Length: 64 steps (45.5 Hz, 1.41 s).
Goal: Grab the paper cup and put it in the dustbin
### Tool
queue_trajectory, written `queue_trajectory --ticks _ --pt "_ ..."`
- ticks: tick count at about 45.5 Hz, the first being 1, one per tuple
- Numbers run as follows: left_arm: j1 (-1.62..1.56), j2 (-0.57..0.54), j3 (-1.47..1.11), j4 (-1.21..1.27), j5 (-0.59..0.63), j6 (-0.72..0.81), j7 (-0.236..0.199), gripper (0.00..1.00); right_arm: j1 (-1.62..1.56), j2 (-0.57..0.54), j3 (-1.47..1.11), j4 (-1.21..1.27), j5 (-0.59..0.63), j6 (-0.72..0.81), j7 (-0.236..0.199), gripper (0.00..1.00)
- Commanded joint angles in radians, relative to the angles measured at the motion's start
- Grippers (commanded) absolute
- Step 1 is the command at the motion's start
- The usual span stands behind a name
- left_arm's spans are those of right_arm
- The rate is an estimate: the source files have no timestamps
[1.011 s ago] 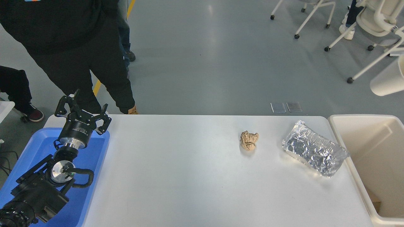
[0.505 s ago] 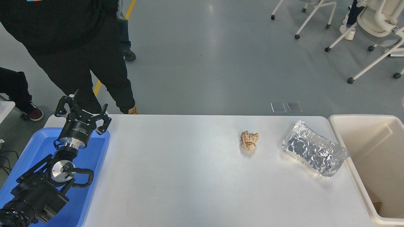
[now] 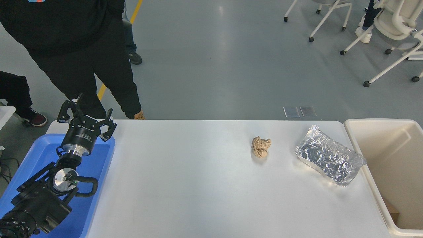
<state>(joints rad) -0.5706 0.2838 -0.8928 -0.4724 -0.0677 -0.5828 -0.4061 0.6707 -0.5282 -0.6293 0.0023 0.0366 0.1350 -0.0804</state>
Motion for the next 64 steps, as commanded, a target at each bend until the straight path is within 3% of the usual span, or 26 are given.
queue_trajectory --ticks 1,18,21,27,28,43,48,57,64 --pt "0.0 0.0 0.0 0.0 0.0 0.0 0.0 0.99 -0.102 0.085 0.089 -0.025 0.003 -0.058 -0.025 0.0" --pt "0.0 0.0 0.0 0.0 0.0 0.0 0.001 0.99 -0.12 0.117 0.109 -0.027 0.006 -0.071 -0.032 0.02" --pt "0.0 0.0 0.0 0.0 0.0 0.0 0.0 0.99 -0.123 0.117 0.109 -0.025 0.006 -0.072 -0.032 0.24" --pt "0.0 0.0 0.0 0.0 0.0 0.0 0.001 0.99 -0.126 0.116 0.106 -0.025 0.006 -0.077 -0.03 0.94" --pt "0.0 0.0 0.0 0.0 0.0 0.0 0.0 0.99 -0.125 0.117 0.106 -0.024 0.006 -0.078 -0.03 1.0" --pt "0.0 0.0 0.0 0.0 0.0 0.0 0.001 0.99 -0.074 0.116 0.094 0.045 0.005 -0.067 -0.03 1.0" --pt "0.0 0.0 0.0 0.0 0.0 0.0 0.0 0.99 0.045 0.065 0.073 0.096 0.005 -0.063 -0.03 1.0" --pt "0.0 0.0 0.0 0.0 0.0 0.0 0.001 0.99 0.392 -0.036 -0.127 0.385 0.003 -0.06 -0.03 1.0" --pt "0.0 0.0 0.0 -0.002 0.0 -0.002 0.0 0.99 0.653 -0.053 -0.285 0.609 -0.003 -0.041 -0.03 1.0"
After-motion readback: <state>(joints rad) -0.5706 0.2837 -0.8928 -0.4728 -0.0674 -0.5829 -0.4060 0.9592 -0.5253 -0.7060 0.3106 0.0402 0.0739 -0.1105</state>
